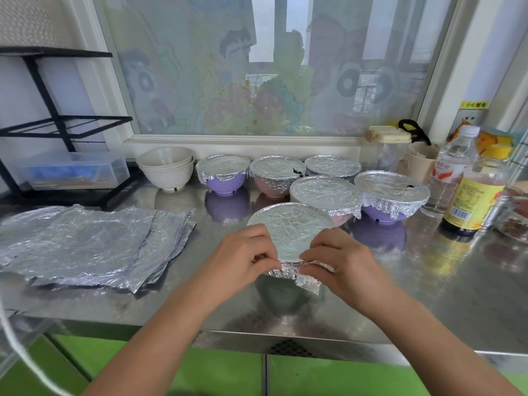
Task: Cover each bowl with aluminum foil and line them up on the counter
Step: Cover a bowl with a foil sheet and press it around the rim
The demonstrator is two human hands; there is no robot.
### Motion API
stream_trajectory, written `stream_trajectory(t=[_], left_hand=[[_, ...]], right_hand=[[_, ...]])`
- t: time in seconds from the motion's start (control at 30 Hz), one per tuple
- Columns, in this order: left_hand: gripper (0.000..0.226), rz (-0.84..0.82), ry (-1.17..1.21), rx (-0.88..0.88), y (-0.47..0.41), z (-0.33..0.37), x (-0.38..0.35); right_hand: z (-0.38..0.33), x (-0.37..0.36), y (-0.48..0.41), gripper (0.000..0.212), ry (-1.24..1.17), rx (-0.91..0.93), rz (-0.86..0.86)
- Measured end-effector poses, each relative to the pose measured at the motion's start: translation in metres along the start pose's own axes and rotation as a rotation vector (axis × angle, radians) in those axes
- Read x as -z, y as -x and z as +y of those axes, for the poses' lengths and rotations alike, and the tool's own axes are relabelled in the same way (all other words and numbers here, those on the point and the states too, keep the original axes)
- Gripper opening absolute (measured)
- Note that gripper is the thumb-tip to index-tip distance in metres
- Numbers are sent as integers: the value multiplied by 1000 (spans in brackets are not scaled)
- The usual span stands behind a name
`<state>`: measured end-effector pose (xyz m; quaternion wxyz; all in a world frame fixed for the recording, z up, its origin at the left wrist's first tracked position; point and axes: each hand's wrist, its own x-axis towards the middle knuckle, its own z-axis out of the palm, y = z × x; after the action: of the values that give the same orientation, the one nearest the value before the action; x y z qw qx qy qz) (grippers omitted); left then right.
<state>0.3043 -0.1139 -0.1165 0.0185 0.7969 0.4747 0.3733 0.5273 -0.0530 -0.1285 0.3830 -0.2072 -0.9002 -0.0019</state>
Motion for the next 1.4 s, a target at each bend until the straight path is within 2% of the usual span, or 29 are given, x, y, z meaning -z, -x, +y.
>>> stream_trajectory(t=[0.17,0.3,0.57,0.77,0.93,1.07,1.17,1.23,1.33,1.4], left_hand=[[23,41,8,-11,-1,0,-1],[22,-8,-93,-92,-6,9,-10],[17,-42,12,-18,-3,-6,11],[25,-16,-83,-44,-4,0,0],[25,-39,17,-55,-6,-9,6],[26,10,86,-13,-6,-18,9],[40,77,-4,-47,-5,-13,7],[60,105,-67,-46,-5,-7,4],[94,-1,-27,112,-10,-5,1],[96,-26,129,304,-14,-5,-4]], right_hand=[[4,2,-2,14,9,44,-2],[-3,-5,-5,16,20,69,-6],[10,8,2,10,-4,30,10],[2,-1,-2,10,23,81,-14],[10,7,3,21,-24,39,-6],[18,13,4,14,-25,46,-15],[15,9,2,20,-35,77,-18],[12,7,0,22,-41,85,-31],[7,10,0,28,-82,54,-53],[9,15,-4,46,-147,-113,-23]])
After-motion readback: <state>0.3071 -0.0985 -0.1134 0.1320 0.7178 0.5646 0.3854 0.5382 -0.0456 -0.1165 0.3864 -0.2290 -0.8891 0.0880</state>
